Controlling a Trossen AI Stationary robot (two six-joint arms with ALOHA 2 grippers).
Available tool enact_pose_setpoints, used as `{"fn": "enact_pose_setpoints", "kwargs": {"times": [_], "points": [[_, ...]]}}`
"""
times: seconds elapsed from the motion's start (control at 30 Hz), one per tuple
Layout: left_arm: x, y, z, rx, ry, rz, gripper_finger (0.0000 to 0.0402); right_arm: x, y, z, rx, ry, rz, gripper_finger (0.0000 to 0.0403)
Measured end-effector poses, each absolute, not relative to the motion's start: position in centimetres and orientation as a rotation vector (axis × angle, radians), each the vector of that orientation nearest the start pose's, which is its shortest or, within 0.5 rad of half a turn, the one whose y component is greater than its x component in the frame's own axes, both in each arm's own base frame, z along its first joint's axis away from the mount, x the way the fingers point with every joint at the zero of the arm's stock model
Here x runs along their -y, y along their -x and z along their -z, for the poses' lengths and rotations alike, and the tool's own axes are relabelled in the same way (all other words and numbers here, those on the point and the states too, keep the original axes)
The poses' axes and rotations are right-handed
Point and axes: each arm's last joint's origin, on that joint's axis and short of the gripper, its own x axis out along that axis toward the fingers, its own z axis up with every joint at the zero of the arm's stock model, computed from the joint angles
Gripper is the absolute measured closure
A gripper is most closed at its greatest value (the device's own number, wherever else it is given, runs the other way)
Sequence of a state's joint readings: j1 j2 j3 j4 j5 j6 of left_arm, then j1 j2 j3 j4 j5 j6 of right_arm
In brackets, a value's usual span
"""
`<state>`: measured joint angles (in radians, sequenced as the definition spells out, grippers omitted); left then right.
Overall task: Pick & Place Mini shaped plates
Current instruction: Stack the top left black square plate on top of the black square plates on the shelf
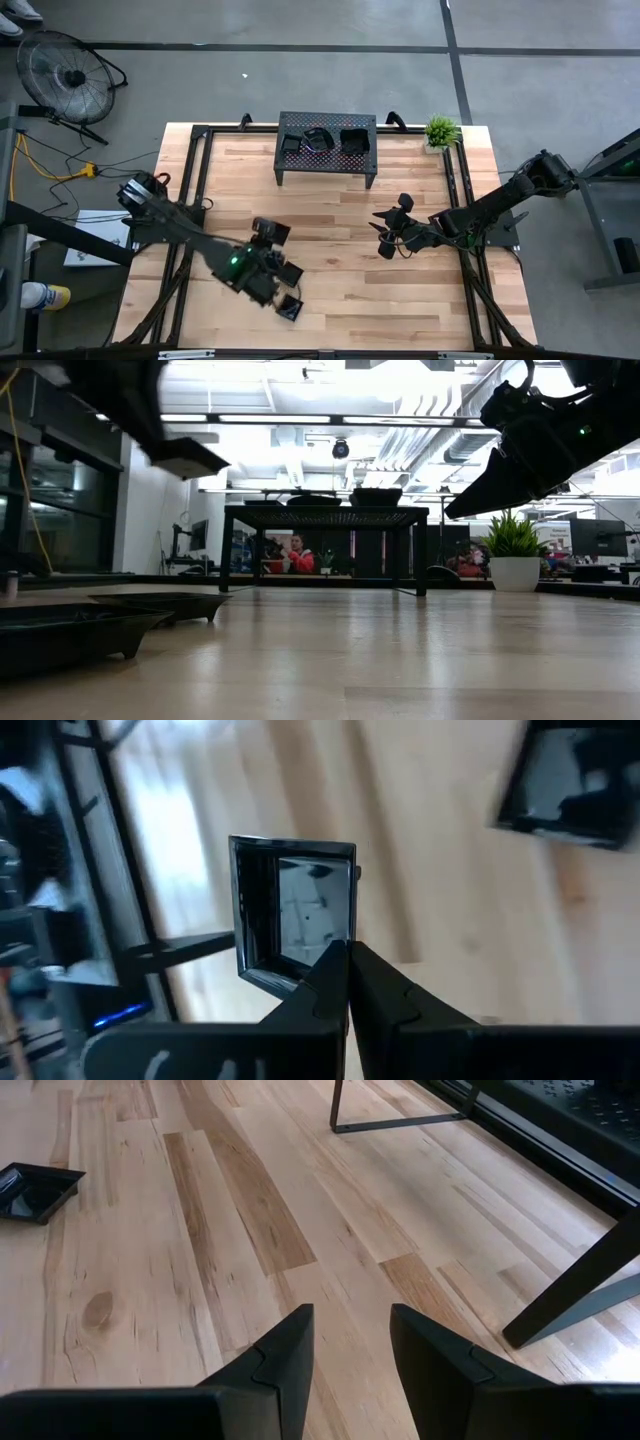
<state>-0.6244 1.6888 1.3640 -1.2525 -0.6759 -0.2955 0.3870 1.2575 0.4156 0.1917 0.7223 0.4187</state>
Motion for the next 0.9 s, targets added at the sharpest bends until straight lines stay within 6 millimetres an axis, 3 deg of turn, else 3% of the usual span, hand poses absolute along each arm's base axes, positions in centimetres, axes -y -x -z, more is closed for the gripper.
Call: {"fn": "enact_pose_setpoints", "kwargs": {"times": [0.27, 0.77, 0.9], "points": [[11.5, -27.7, -26.4, -1.280, -0.736, -0.243, 0.0401, -6.4, -20.9, -15.8, -0.473, -0.061, 0.429, 0.0273], [4.1, -28.0, -29.9, -1.277, -0.740, -0.267, 0.0401, -6.5, -20.9, -15.8, -0.464, -0.065, 0.431, 0.0273], [2.8, -28.6, -30.3, -1.247, -0.738, -0.234, 0.0401, -6.5, -21.0, -15.8, -0.506, -0.013, 0.345, 0.0273]]}}
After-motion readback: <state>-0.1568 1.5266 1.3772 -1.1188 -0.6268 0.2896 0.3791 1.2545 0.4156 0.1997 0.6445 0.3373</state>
